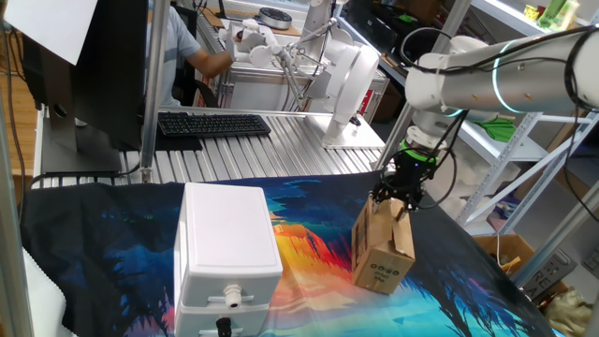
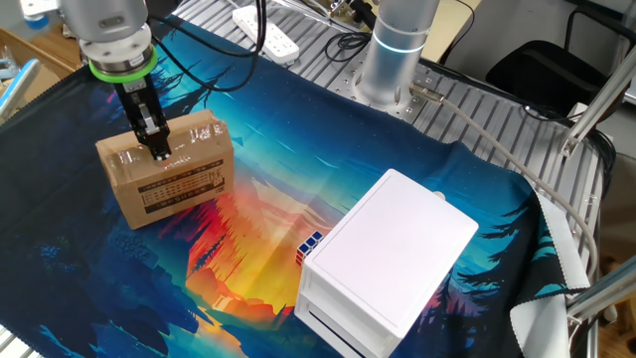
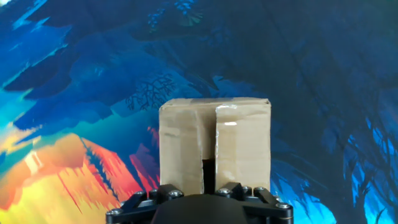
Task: Cover the box
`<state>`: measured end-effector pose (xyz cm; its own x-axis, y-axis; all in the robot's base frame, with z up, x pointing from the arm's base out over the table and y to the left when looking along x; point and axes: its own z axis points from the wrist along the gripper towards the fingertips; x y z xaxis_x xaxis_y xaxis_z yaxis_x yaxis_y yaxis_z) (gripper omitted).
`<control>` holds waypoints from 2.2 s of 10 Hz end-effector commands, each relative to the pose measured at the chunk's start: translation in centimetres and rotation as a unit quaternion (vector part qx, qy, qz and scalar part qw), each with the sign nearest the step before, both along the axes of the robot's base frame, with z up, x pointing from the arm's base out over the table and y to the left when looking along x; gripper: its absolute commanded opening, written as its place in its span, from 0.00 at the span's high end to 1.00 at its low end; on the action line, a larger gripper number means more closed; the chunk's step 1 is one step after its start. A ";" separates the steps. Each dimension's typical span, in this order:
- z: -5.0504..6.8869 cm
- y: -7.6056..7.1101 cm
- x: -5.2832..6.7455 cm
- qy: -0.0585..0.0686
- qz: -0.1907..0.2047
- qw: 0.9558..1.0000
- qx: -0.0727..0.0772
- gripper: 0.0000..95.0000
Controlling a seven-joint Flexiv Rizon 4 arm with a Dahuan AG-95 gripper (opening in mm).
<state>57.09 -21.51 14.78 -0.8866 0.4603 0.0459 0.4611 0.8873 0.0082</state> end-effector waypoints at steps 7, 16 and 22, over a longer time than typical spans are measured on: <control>0.0 0.0 0.1 0.008 0.070 0.997 0.003 0.60; 0.0 0.0 0.1 0.003 0.051 0.999 0.013 0.60; 0.0 0.0 0.1 0.004 0.053 0.998 0.015 0.60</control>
